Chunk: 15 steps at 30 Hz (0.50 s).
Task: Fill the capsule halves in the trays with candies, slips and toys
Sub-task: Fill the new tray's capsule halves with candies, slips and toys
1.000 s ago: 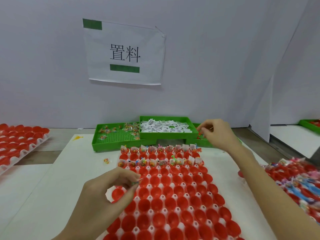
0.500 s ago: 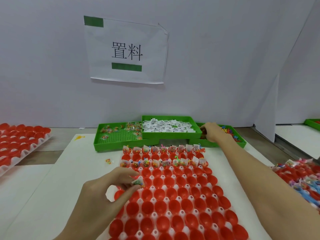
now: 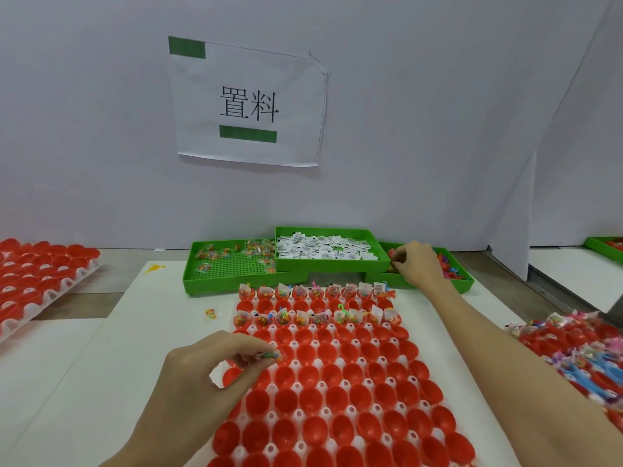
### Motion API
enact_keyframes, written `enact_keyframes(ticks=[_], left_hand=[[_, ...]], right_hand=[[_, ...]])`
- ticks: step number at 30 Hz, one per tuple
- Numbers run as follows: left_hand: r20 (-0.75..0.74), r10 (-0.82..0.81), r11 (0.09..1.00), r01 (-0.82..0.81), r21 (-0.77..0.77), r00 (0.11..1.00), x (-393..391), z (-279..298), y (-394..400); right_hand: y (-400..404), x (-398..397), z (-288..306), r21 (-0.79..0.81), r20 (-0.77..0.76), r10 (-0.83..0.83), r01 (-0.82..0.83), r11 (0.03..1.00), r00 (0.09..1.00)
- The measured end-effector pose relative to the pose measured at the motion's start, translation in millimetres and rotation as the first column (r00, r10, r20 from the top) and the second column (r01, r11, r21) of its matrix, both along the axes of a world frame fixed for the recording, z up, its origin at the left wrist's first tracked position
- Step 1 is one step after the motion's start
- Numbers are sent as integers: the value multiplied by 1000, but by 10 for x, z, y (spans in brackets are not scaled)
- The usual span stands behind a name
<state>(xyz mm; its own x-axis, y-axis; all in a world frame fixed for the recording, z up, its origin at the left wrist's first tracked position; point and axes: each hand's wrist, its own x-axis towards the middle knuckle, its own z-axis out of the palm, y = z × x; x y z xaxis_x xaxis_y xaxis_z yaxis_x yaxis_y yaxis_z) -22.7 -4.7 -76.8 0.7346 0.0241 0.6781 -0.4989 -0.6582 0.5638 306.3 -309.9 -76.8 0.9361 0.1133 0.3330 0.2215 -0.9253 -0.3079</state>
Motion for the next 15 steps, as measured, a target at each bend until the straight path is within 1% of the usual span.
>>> enact_keyframes(ticks=[2,4,7,9,11,13,15], left_hand=[[-24,9,1000,-9,-19,1000,-6,-2,9],[-54,14,999,-16,-46,998,-17,5,14],[-108,1,992,-14,-128,994,-29,20,17],[-146,-19,984,-7,-181,989,-32,35,9],[-179,-26,977,-13,-212,983,-31,37,6],[-193,-28,981,-9,-192,981,-30,19,11],[-184,-36,985,4,-170,982,-29,1,14]], right_hand=[[-7,-32,-21,113,18,0,-2,994,1000],[-18,-95,-32,254,43,-15,4,967,999],[-29,-286,25,453,120,-72,10,892,990],[5,-494,130,521,169,-80,-20,853,982],[116,-784,270,491,177,30,-115,864,984],[311,-1160,401,423,153,205,-252,870,967],[527,-1592,477,430,139,356,-380,819,924]])
